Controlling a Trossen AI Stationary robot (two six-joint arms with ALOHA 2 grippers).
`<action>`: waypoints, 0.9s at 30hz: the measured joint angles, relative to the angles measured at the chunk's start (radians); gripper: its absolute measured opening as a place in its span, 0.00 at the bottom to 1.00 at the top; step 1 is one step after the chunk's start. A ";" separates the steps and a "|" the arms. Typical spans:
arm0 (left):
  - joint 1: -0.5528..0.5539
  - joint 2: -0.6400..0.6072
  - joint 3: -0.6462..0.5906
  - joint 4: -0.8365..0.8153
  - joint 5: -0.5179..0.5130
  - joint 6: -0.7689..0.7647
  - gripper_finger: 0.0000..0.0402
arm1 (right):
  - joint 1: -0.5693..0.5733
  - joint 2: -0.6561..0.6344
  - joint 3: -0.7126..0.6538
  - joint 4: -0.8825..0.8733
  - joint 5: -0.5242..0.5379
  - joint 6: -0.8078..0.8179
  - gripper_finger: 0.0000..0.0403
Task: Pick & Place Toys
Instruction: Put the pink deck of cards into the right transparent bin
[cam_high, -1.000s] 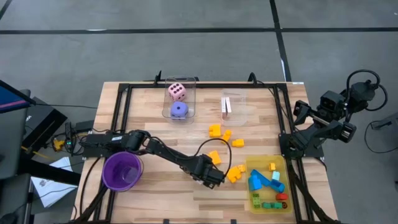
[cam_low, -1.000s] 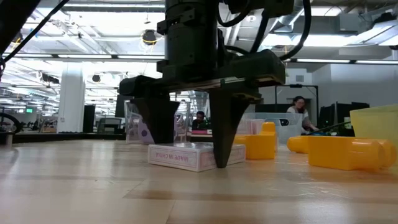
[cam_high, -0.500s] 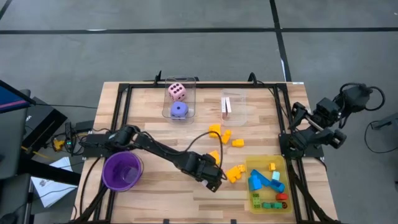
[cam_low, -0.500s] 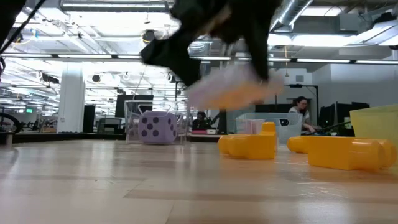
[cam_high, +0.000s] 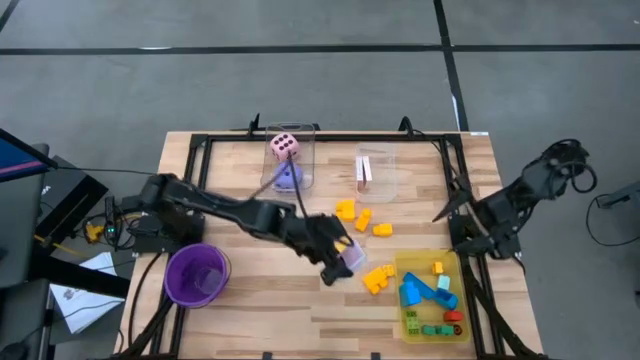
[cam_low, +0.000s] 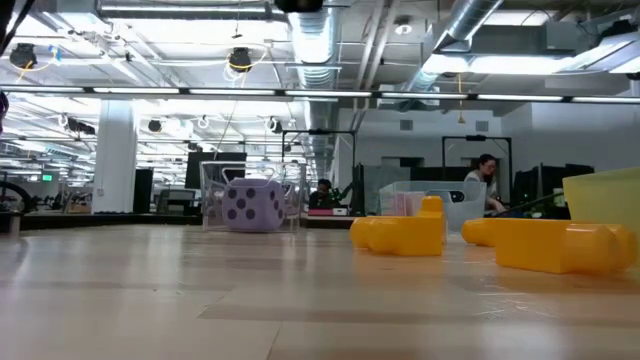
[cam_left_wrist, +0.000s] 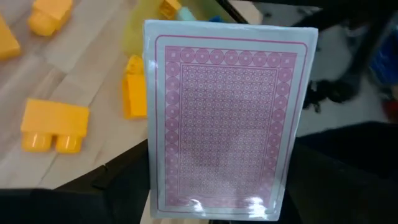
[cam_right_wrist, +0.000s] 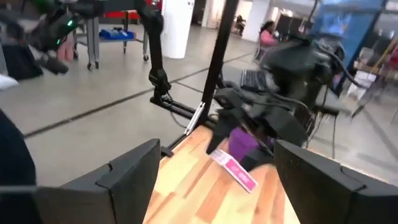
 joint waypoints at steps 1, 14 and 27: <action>0.014 -0.020 -0.008 -0.010 0.031 0.021 0.76 | -0.003 0.023 0.002 0.024 0.000 -0.028 0.76; 0.210 -0.216 -0.051 -0.006 0.403 0.274 0.76 | -0.310 0.482 0.284 0.094 -0.167 -0.110 0.76; 0.187 -0.267 -0.050 -0.013 0.561 0.345 0.76 | -0.399 0.776 0.549 0.095 -0.268 -0.141 0.76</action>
